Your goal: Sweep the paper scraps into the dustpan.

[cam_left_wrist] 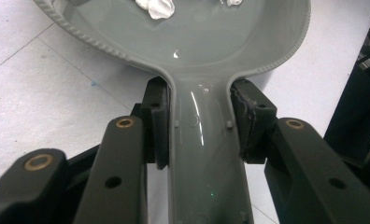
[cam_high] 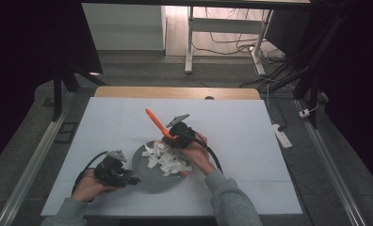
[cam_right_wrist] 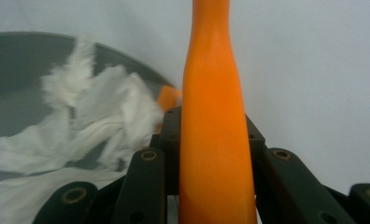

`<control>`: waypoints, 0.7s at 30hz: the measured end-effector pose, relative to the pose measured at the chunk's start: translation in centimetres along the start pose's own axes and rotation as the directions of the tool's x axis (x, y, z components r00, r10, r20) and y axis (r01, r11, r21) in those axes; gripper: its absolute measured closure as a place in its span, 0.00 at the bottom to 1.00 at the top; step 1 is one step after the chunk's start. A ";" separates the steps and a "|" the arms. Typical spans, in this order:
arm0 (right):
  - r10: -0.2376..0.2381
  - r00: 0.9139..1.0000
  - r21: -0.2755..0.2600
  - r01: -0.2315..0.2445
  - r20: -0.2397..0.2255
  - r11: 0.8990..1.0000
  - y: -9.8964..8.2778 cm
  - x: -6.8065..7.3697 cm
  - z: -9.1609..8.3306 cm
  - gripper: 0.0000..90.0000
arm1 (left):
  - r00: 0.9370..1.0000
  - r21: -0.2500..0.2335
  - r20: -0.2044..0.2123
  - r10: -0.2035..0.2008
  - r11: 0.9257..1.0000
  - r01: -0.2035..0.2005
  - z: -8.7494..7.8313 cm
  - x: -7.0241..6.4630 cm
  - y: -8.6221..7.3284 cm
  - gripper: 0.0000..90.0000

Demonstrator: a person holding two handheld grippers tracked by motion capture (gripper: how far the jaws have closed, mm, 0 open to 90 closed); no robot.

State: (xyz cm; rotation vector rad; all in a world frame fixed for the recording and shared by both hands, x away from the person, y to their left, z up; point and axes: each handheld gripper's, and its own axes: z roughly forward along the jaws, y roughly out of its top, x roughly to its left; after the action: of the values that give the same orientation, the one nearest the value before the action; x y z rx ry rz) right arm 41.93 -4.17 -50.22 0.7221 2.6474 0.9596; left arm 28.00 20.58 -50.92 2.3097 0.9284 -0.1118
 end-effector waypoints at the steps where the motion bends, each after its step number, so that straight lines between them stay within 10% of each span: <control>1: -0.002 1.000 -0.003 0.002 -0.011 1.000 -0.1 0.3 -0.1 0.79 | 1.000 0.000 0.001 0.000 1.000 0.000 0.0 0.0 0.0 0.68; 13: -0.055 0.994 -0.069 0.049 -0.099 0.996 -0.3 2.6 -3.0 0.79 | 1.000 0.000 -0.002 0.000 1.000 0.000 0.1 -0.1 0.1 0.68; 21: 0.065 0.996 -0.168 -0.074 -0.058 0.983 -0.9 0.4 -6.0 0.79 | 1.000 0.008 0.002 0.013 1.000 -0.013 0.1 -0.1 0.0 0.68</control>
State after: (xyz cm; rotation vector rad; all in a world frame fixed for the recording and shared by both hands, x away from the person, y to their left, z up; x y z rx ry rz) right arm 39.06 -7.75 -46.29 0.7630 2.5584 1.2227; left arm 27.97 20.51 -50.95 2.3218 0.9140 -0.1120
